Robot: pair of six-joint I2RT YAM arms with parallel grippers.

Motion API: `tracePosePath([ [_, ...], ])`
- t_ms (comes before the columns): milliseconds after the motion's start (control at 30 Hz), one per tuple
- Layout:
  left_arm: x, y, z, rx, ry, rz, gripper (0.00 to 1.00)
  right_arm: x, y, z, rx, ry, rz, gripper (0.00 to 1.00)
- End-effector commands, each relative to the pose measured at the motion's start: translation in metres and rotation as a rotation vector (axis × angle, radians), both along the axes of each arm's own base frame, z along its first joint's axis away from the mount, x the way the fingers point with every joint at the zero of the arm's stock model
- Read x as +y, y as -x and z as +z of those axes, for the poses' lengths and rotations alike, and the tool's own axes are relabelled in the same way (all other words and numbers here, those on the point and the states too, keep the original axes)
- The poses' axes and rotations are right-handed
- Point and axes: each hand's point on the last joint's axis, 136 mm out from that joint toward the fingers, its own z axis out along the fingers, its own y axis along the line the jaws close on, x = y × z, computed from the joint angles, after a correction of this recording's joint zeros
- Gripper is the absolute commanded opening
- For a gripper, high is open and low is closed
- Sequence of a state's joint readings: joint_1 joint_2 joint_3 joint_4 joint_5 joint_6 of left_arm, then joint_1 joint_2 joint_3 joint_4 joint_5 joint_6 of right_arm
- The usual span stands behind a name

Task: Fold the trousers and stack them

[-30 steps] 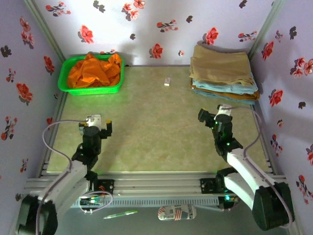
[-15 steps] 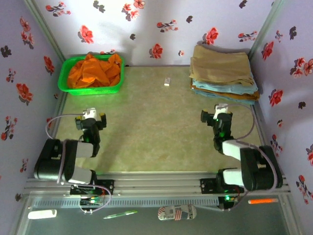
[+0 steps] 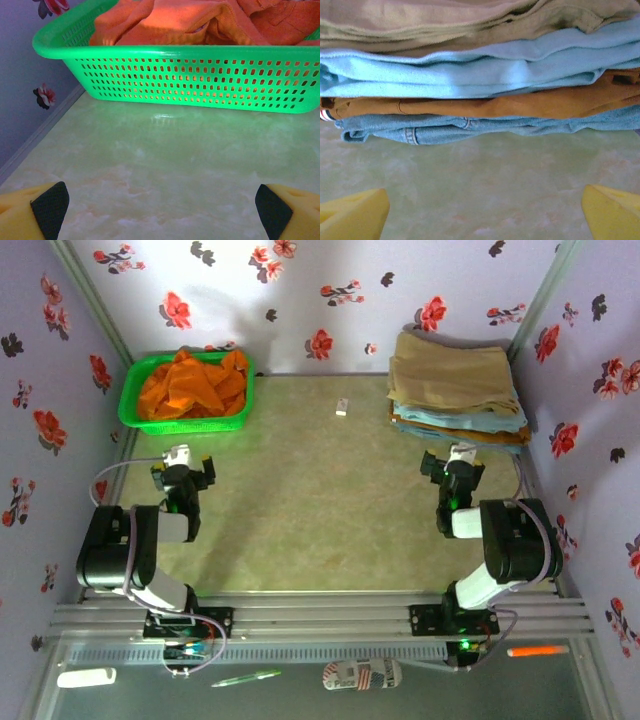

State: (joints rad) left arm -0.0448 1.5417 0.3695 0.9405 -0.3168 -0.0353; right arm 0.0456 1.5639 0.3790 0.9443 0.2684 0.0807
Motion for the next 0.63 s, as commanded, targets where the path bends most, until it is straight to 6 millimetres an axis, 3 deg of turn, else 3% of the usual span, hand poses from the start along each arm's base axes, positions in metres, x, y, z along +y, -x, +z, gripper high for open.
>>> tracePosePath([
  [0,0.0021,-0.0009,-0.0019,0.005,0.017,0.007,1.00,-0.0052,0.0043,-0.0076,0.037,-0.009,-0.028,0.99],
  [600,0.0019,-0.0012,-0.0021,0.006,0.017,0.006,1.00,-0.0050,0.0038,-0.0069,0.035,-0.009,-0.026,0.99],
])
